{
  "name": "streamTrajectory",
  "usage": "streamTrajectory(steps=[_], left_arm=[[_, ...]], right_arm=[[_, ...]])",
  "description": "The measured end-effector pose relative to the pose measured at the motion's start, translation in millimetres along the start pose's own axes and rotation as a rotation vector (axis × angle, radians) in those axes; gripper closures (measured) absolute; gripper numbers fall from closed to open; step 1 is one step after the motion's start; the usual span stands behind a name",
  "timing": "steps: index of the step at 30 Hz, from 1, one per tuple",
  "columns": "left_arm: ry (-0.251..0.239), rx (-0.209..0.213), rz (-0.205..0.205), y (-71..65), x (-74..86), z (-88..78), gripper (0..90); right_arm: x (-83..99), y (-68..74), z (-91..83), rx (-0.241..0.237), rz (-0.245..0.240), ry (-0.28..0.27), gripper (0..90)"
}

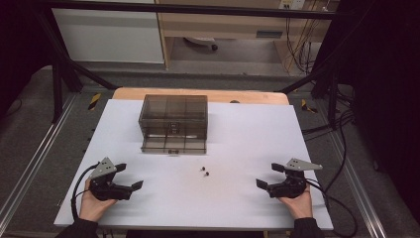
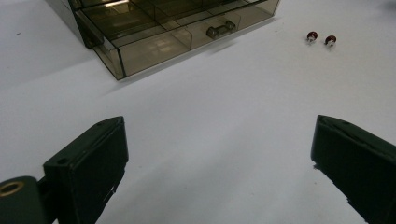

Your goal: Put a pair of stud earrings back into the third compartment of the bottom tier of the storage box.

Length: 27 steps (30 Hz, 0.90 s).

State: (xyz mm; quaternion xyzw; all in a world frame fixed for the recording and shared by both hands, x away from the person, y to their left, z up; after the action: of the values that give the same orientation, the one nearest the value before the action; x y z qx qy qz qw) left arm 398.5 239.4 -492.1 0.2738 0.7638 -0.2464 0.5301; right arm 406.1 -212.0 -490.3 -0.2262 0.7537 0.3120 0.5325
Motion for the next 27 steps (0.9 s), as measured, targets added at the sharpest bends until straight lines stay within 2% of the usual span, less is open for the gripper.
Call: streamTrajectory(steps=[13, 24, 27], left_arm=[[0.014, 0.002, 0.009, -5.6, -2.2, 5.1, 3.6], [0.022, 0.019, 0.019, -16.1, -5.5, 10.8, 3.6], [0.016, 0.024, 0.008, -18.8, -7.4, 13.2, 3.7]], right_arm=[[-0.7, -0.4, -1.2, 0.003, -0.001, 0.001, 0.8], [0.2, 0.0, -1.1, 0.004, 0.000, 0.008, 0.8], [1.0, 0.0, -0.9, 0.005, -0.002, 0.012, 0.8]])
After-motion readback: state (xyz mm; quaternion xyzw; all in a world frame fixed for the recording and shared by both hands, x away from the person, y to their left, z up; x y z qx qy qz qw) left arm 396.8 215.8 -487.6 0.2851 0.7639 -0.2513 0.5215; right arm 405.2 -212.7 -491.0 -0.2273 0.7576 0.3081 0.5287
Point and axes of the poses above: each handheld gripper's, and its own axes: z roughly forward along the jaws, x roughly out of its underside, y roughly to its left, the point moved 9 cm from there along z, roughly forward along the jaws, and after that the axes turned 14 degrees about -y, right-handed, at the moved point
